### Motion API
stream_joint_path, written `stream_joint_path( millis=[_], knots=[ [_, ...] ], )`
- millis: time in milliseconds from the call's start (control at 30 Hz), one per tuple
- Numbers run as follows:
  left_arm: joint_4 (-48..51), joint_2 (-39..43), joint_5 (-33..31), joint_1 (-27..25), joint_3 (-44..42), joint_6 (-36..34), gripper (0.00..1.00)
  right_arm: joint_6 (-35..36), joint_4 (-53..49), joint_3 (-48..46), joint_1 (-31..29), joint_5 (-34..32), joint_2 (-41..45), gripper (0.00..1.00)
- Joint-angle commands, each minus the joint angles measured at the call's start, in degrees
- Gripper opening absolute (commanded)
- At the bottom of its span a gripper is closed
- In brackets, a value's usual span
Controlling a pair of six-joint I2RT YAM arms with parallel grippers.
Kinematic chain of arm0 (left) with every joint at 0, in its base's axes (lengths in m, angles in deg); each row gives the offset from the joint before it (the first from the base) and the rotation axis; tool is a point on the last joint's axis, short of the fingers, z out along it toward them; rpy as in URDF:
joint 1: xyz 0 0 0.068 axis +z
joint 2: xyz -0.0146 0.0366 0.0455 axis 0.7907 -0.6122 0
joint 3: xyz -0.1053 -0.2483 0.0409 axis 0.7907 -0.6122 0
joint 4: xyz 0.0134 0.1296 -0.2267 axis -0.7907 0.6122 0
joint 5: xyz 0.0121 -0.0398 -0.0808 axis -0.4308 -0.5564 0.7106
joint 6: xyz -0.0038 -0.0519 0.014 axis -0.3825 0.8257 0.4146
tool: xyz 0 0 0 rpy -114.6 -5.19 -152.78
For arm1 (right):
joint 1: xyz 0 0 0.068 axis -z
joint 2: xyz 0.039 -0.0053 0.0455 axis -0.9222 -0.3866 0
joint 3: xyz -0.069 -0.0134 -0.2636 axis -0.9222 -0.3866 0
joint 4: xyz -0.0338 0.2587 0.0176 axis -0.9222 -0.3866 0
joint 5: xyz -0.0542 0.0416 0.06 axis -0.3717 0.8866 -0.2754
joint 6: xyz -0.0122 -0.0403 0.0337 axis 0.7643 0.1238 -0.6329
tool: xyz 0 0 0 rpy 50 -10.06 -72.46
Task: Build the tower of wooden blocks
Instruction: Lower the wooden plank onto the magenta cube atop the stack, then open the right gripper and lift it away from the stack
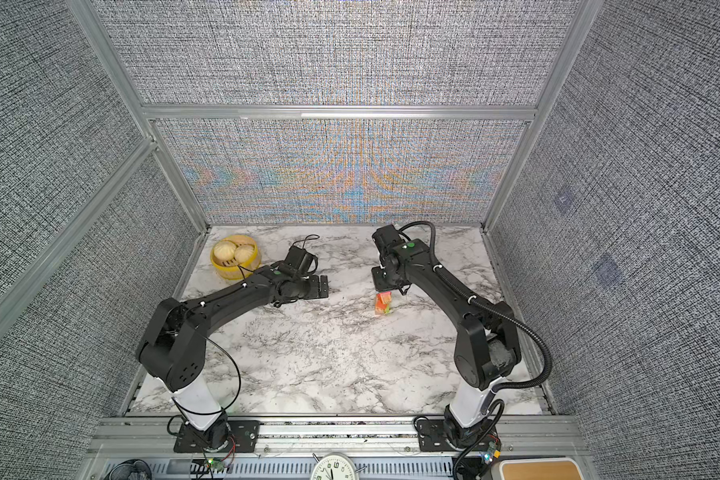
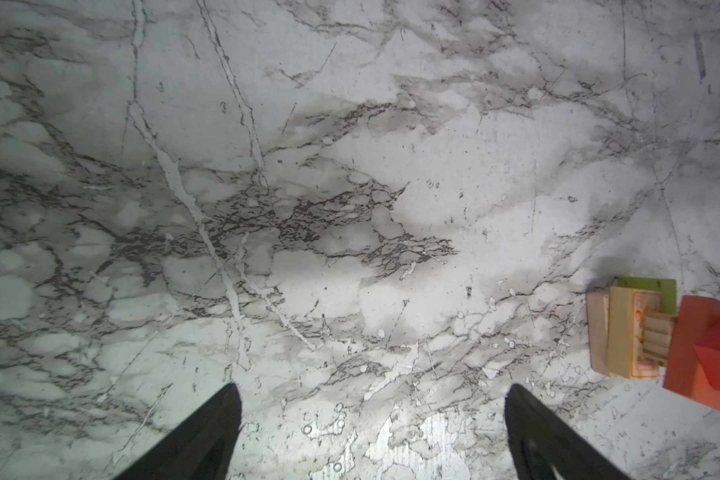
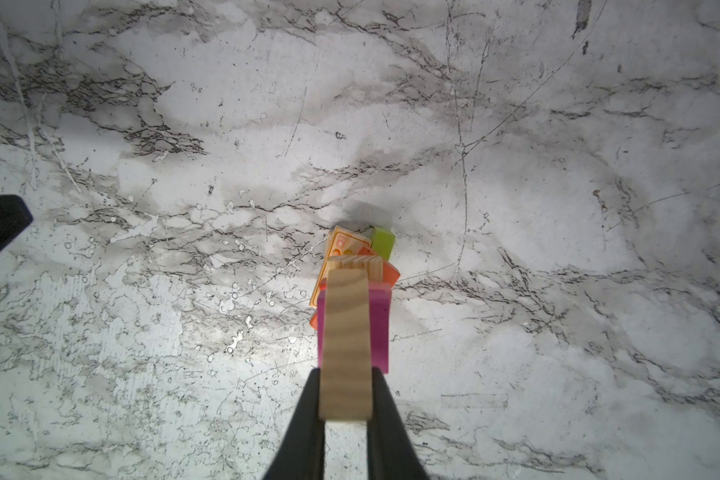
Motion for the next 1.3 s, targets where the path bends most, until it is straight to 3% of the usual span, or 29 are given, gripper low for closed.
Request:
stream_joint_path(
  millis=[0,333,633,900,1100,1267],
  knots=[
    [-0.6,-0.2,0.6,0.0,-0.1,-0.4,1.00,-0.1,-1.0,0.6,0.0,-0.7,-0.2,0.17],
    [-0.4,-0.2,0.5,0.0,-0.4,-0.4,1.00,-0.2,-0.9,0.5,0.0,-1.1,-0.4,0.25],
    [-0.1,-0.2,0.4,0.0,-0.4,-0.3,0.99,-0.2,-1.0,0.4,0.0,-1.2,-0.2,0.27],
    [0.7,0.4,-0.1,0.0,0.0,-0.5,1.00,0.1,-0.8,0.3,0.0,-1.2,1.1,0.41],
    [4.0,3.0,-3.5,0.2,1.2,0.0,1.00,0.1,0.6,-1.0,0.0,-2.3,5.6,0.42],
    [7.4,7.7,-10.7,0.5,1.3,1.1,1.00,0.7,5.4,-5.4,0.0,-5.5,12.9,0.45]
  ],
)
